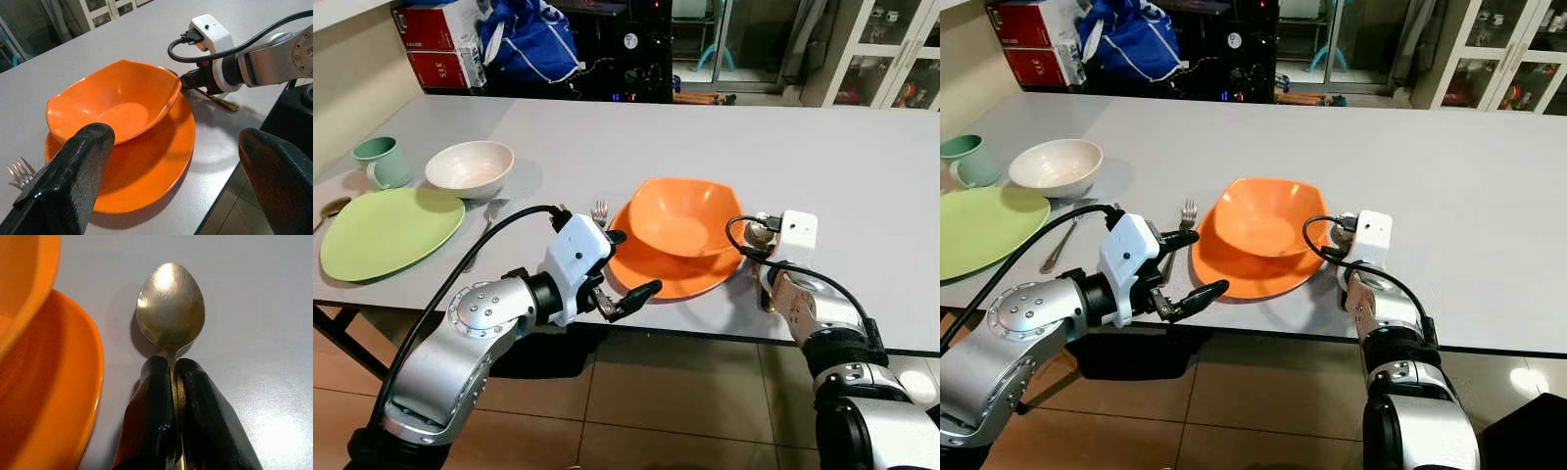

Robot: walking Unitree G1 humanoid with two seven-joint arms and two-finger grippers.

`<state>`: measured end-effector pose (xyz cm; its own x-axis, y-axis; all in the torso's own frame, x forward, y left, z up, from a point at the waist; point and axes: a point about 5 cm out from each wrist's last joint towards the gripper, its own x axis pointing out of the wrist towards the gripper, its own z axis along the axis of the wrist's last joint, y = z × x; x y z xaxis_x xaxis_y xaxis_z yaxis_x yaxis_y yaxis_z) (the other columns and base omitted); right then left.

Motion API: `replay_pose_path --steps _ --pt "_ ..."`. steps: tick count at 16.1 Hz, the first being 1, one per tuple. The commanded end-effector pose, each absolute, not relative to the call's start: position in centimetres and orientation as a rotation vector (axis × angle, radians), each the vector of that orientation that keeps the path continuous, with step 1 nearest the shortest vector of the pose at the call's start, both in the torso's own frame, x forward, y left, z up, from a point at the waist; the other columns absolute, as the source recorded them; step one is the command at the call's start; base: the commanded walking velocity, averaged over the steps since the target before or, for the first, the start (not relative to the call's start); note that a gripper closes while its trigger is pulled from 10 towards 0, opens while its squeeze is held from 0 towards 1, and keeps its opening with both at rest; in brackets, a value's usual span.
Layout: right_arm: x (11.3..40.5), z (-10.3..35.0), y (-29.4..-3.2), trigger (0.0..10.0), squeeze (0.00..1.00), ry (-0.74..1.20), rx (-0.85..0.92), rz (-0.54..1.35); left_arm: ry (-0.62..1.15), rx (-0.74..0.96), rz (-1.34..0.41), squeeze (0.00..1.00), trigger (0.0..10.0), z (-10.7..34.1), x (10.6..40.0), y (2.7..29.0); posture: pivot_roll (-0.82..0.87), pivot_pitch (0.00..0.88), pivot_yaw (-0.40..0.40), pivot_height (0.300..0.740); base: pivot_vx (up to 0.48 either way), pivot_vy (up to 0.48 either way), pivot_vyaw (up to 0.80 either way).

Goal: Setting the table

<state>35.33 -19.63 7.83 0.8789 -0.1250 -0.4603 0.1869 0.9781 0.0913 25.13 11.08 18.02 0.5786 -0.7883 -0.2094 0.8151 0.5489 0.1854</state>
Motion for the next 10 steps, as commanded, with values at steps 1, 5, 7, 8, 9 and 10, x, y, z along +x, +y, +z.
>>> replay_pose_path --steps 1,5,7,8,9,10 --pt "35.70 8.31 -19.86 10.0 0.00 0.456 0.131 -0.175 0.105 0.287 -0.973 0.00 10.0 18.24 24.78 10.92 0.00 0.000 0.041 0.740 0.000 0.000 0.00" --pt "35.68 7.90 -19.89 10.0 1.00 0.466 0.160 -0.197 0.106 0.293 -0.982 0.00 10.0 18.27 24.79 10.84 0.00 0.000 0.045 0.740 0.000 0.000 0.00" --pt "35.71 7.85 -20.04 10.0 1.00 0.463 0.163 -0.207 0.100 0.300 -0.978 0.00 10.0 18.34 24.91 10.84 0.00 0.000 0.045 0.740 0.000 0.000 0.00" --pt "35.74 7.90 -20.10 10.0 1.00 0.459 0.166 -0.210 0.096 0.302 -0.975 0.00 10.0 18.40 24.97 10.85 0.00 0.000 0.045 0.740 0.000 0.000 0.00" --pt "35.79 7.99 -20.15 10.0 1.00 0.453 0.166 -0.212 0.088 0.305 -0.967 0.00 10.0 18.48 25.08 10.88 0.00 0.000 0.046 0.740 0.000 0.000 0.00" --pt "35.97 8.33 -20.28 10.0 1.00 0.434 0.162 -0.218 0.068 0.304 -0.941 0.00 10.0 18.70 25.41 10.93 0.00 0.000 0.047 0.740 0.000 0.000 0.00"
